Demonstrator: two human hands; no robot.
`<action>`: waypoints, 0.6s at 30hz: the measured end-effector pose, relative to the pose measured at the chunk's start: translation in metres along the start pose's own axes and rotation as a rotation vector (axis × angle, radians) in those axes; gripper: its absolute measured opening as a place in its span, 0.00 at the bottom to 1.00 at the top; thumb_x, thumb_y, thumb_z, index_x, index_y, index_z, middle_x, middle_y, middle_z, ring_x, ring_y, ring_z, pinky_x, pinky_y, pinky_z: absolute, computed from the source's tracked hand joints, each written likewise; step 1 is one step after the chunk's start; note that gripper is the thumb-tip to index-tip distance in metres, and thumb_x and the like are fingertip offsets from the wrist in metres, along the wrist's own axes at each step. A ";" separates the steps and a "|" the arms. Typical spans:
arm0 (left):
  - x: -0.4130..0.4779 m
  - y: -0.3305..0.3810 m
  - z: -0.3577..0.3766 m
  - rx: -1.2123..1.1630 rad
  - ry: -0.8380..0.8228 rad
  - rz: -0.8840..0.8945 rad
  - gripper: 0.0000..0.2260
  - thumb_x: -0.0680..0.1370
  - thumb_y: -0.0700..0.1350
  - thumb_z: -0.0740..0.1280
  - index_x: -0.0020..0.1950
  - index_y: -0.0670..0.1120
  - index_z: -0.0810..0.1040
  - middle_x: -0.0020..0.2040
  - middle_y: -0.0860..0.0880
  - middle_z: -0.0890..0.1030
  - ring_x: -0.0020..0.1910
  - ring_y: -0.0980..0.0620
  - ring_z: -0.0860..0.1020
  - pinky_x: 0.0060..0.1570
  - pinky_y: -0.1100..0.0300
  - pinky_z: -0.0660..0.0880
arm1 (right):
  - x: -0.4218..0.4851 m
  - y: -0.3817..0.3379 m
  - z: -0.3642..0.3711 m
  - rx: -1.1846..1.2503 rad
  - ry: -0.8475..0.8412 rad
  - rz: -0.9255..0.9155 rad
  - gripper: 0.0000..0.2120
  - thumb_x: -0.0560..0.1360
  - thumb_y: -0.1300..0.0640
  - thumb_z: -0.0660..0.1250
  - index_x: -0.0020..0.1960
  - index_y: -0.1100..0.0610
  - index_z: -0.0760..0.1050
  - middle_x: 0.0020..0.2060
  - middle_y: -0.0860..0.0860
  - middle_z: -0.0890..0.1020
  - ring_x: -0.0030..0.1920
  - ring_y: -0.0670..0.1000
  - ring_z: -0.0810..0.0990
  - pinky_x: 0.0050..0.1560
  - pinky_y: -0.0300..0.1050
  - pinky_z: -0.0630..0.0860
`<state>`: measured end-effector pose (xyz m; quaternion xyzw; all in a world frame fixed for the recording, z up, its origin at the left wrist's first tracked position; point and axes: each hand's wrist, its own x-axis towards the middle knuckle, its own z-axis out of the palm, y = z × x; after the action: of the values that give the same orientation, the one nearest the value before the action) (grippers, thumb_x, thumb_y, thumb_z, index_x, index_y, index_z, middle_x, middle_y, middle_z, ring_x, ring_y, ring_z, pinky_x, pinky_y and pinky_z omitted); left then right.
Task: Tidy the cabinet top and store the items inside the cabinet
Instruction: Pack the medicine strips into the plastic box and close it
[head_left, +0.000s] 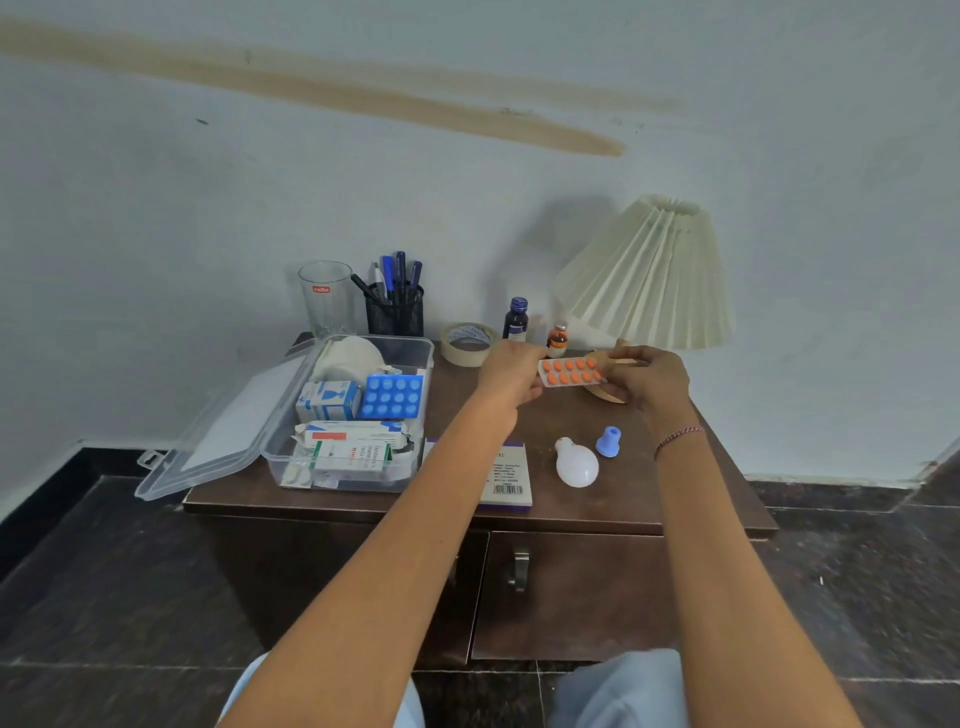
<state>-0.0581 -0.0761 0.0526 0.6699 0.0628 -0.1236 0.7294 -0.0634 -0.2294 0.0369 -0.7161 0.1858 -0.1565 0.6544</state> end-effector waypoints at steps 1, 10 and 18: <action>0.001 0.002 -0.006 0.013 0.001 0.006 0.02 0.79 0.43 0.63 0.49 0.46 0.71 0.45 0.45 0.81 0.45 0.51 0.80 0.51 0.57 0.77 | -0.001 0.000 0.007 -0.006 -0.003 0.002 0.09 0.71 0.69 0.71 0.50 0.65 0.77 0.46 0.59 0.80 0.45 0.53 0.81 0.41 0.38 0.82; -0.005 0.012 -0.072 0.079 0.117 0.015 0.15 0.80 0.48 0.59 0.63 0.43 0.73 0.50 0.43 0.80 0.52 0.48 0.77 0.53 0.52 0.74 | -0.009 -0.002 0.074 -0.010 -0.073 0.004 0.06 0.76 0.66 0.63 0.49 0.59 0.76 0.46 0.58 0.83 0.47 0.54 0.84 0.46 0.43 0.80; -0.006 0.014 -0.120 -0.012 0.224 -0.018 0.16 0.81 0.47 0.58 0.62 0.39 0.72 0.54 0.36 0.78 0.50 0.43 0.79 0.46 0.54 0.76 | -0.033 -0.005 0.137 -0.167 -0.143 -0.166 0.08 0.73 0.69 0.65 0.47 0.60 0.80 0.48 0.60 0.84 0.48 0.55 0.83 0.52 0.48 0.81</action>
<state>-0.0515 0.0442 0.0562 0.6745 0.1506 -0.0539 0.7208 -0.0280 -0.0926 0.0297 -0.7902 0.0913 -0.1427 0.5889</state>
